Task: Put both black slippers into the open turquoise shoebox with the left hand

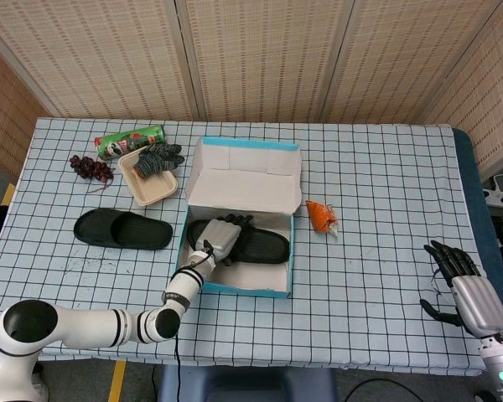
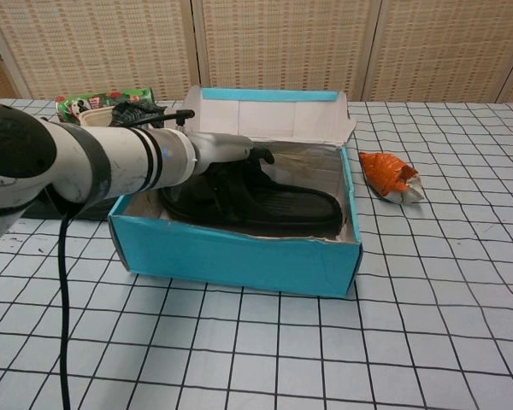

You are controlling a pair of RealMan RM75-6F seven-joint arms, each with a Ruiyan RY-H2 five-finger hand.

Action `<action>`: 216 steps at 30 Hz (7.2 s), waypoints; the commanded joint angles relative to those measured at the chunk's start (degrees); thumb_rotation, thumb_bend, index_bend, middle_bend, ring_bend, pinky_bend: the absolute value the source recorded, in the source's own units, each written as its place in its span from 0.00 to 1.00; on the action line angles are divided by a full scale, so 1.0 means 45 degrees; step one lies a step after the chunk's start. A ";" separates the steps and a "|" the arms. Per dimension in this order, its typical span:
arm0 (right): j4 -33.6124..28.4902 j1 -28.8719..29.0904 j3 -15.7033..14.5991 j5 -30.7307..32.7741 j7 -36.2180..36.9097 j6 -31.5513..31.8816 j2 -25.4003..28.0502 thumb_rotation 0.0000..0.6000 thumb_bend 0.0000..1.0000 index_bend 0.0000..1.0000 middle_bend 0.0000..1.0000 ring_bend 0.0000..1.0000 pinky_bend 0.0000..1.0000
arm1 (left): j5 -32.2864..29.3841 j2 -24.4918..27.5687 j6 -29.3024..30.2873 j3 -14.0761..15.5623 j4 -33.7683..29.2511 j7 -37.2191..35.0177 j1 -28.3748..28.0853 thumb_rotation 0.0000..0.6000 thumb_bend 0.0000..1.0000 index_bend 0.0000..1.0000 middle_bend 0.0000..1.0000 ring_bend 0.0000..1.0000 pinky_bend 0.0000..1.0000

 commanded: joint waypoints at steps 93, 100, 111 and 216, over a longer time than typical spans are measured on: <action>-0.0639 -0.0735 -0.0335 -0.1617 -0.0482 0.1818 0.0177 1.00 0.17 0.00 0.00 0.00 0.00 | 0.5378 0.2593 -0.0327 0.2317 0.3378 -0.3877 0.5682 1.00 0.35 0.00 0.00 0.00 0.06; -0.0624 -0.0819 -0.0181 -0.1365 -0.0912 0.1951 0.0065 1.00 0.17 0.00 0.00 0.00 0.00 | 0.4788 0.2543 -0.0347 0.2319 0.3354 -0.3066 0.5720 1.00 0.39 0.10 0.17 0.18 0.18; -0.0714 -0.0763 -0.0307 -0.1515 -0.0701 0.1755 0.0152 1.00 0.17 0.00 0.00 0.00 0.00 | 0.5415 0.2629 0.0830 0.1878 0.3117 -0.3278 0.6059 1.00 0.47 0.35 0.51 0.47 0.40; -0.0500 -0.0235 -0.0549 -0.1552 -0.0013 0.0801 0.0153 1.00 0.17 0.00 0.00 0.00 0.00 | 0.1979 0.6756 -0.2326 0.0091 -0.6703 -0.4659 0.0521 1.00 0.53 0.46 0.66 0.64 0.66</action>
